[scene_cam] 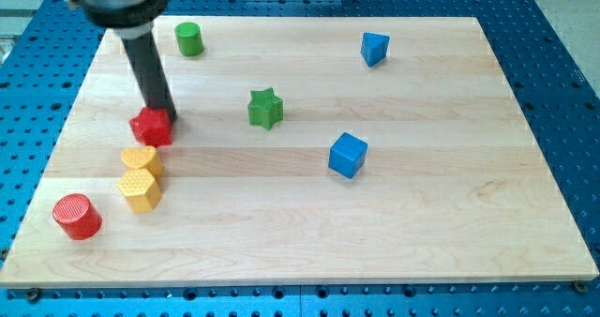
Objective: Move the green star diagonally to the green circle
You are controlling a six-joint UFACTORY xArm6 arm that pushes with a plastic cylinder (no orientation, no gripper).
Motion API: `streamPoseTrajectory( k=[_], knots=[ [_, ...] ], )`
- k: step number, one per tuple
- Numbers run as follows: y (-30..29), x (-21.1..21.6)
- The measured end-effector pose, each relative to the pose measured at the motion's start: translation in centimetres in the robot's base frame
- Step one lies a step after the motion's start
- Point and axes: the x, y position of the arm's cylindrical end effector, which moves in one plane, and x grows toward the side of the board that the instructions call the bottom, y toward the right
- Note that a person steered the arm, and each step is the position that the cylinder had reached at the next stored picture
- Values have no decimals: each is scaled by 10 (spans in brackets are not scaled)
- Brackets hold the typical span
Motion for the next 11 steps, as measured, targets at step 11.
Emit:
streamPoseTrajectory(
  k=[11],
  knots=[
    [154, -77]
  ],
)
